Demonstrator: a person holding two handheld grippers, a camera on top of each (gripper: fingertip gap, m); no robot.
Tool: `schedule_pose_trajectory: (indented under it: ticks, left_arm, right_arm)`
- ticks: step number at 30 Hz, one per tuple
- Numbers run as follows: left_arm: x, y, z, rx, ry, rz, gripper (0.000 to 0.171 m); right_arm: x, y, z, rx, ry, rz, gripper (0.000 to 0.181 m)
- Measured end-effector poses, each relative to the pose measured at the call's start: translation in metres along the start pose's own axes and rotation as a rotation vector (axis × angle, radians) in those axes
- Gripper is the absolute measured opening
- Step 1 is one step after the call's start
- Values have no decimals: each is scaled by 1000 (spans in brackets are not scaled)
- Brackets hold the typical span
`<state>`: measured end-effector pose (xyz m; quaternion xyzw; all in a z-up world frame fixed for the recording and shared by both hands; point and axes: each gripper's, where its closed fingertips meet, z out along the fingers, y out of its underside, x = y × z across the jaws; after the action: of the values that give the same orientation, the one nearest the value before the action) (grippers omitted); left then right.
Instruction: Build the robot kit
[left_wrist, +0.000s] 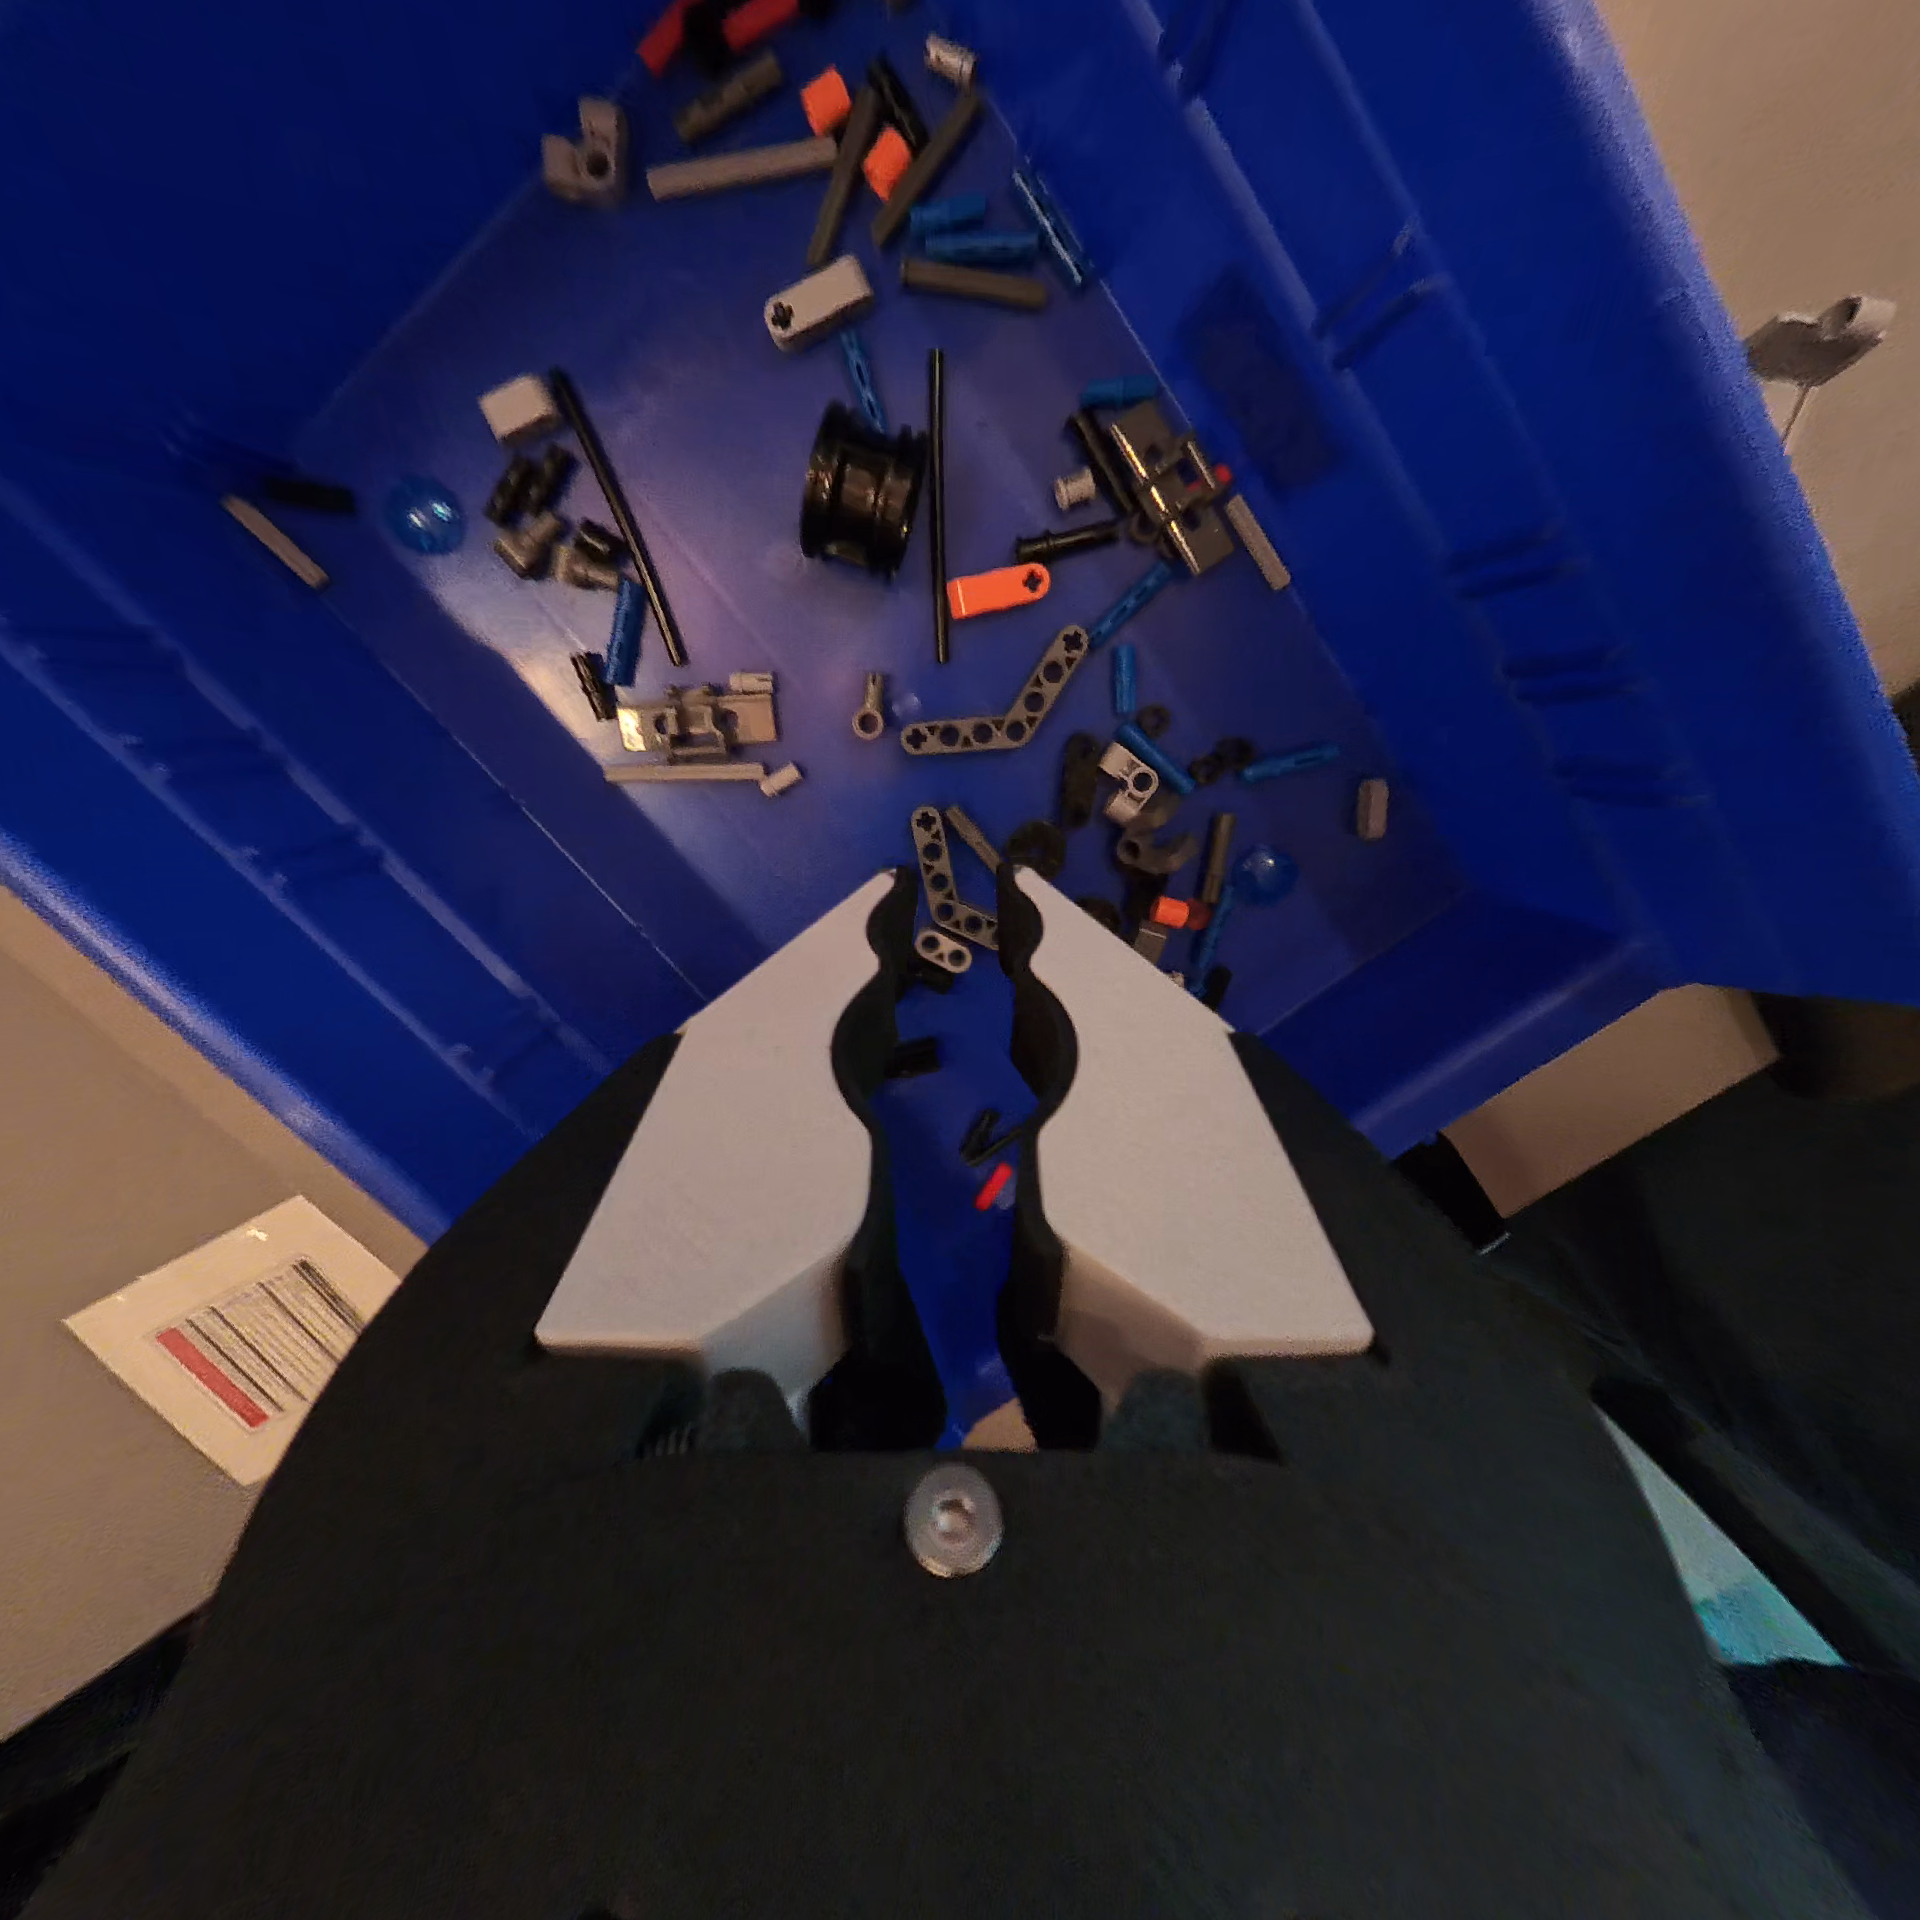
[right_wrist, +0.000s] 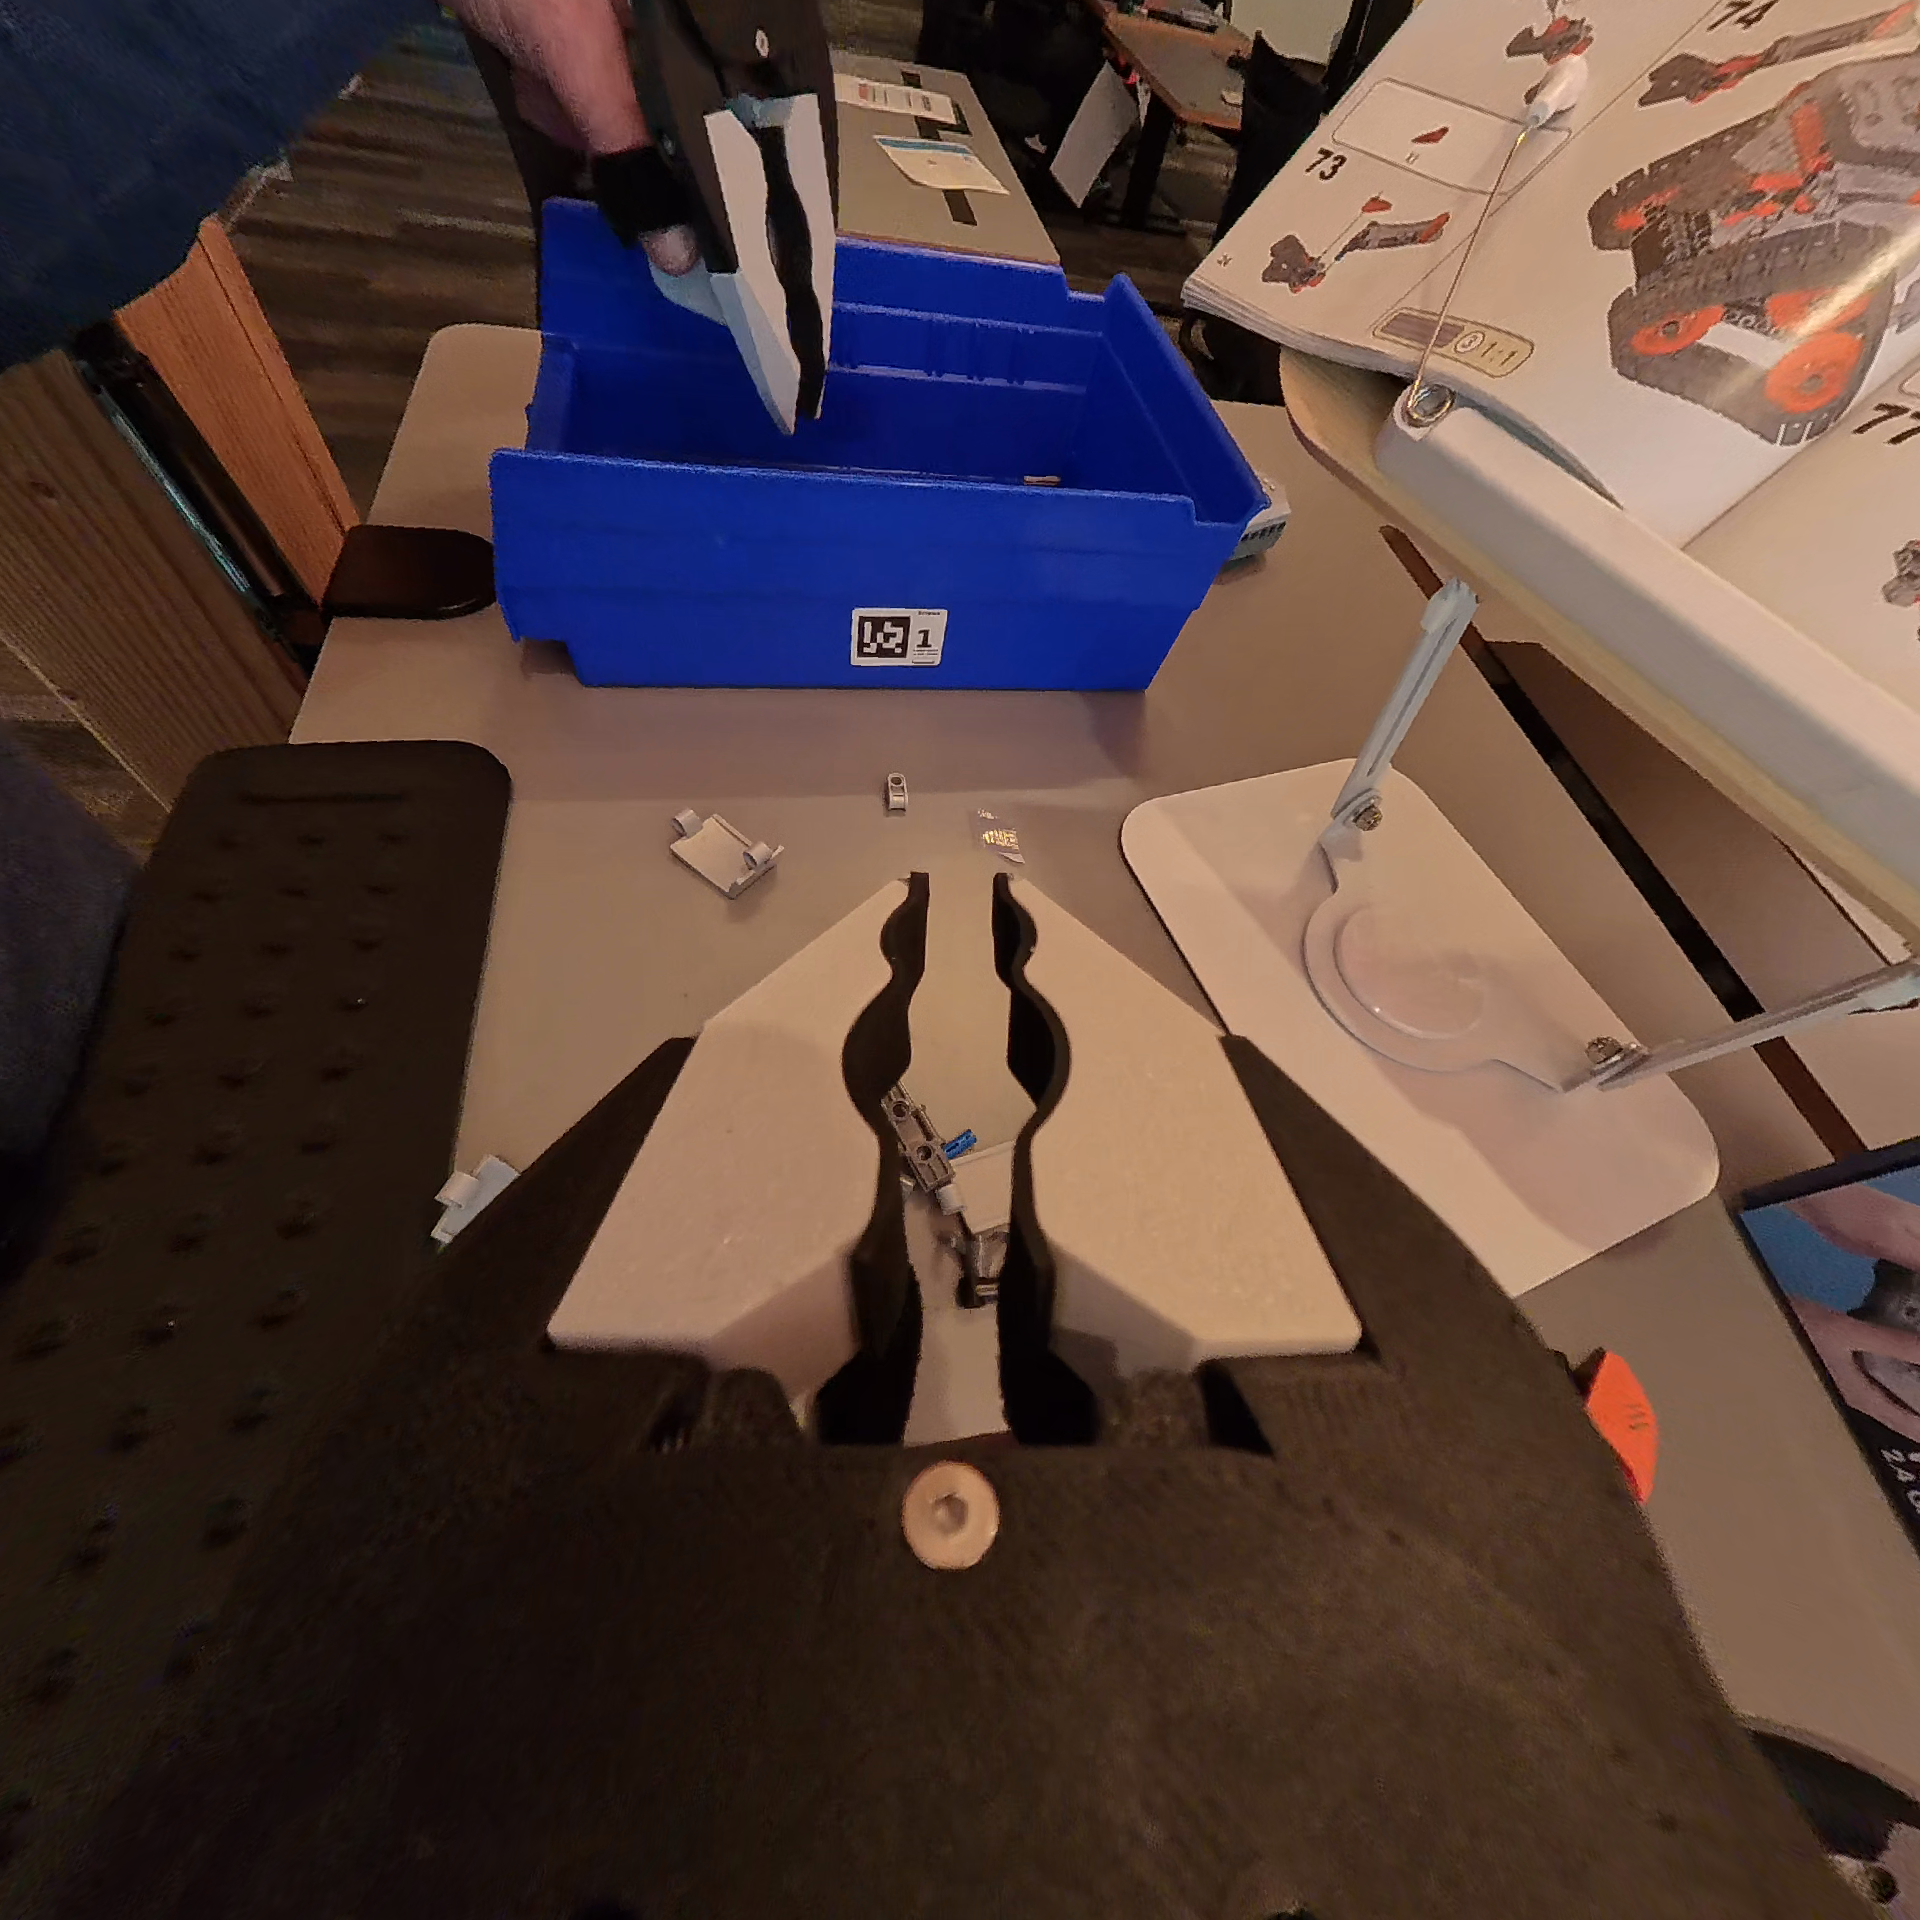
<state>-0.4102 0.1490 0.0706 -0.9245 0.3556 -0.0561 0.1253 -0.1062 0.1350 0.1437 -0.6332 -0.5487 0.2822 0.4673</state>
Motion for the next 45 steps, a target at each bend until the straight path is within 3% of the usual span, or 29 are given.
schedule_pose_trajectory:
  ticks: [6, 14, 19, 25, 36, 41, 45]
  left_arm:
    - [20, 14, 28, -64, 24, -82, 9]
    - [18, 34, 51, -117, -39, -180, 12]
    - [18, 32, 54, -79, -56, -191, 2]
    - [16, 29, 46, -25, -106, -166, 2]
    - [50, -38, -41, 260, -214, -8, 1]
    - [102, -81, -63, 352, -184, 167, 2]
    - [153, -109, -59, 385, -88, 312, 2]
  right_arm:
    - [-3, -3, 0, 14, -11, -1, 10]
    - [-5, -3, -5, 23, -8, -8, 10]
    - [-8, -4, -6, 29, -8, -15, 9]
    - [-11, -6, -7, 25, 0, -34, 9]
    - [-15, -16, -28, 64, 43, -76, 12]
    - [-16, -12, -38, 62, 67, -90, 14]
    - [-19, -7, -44, 63, 67, -87, 14]
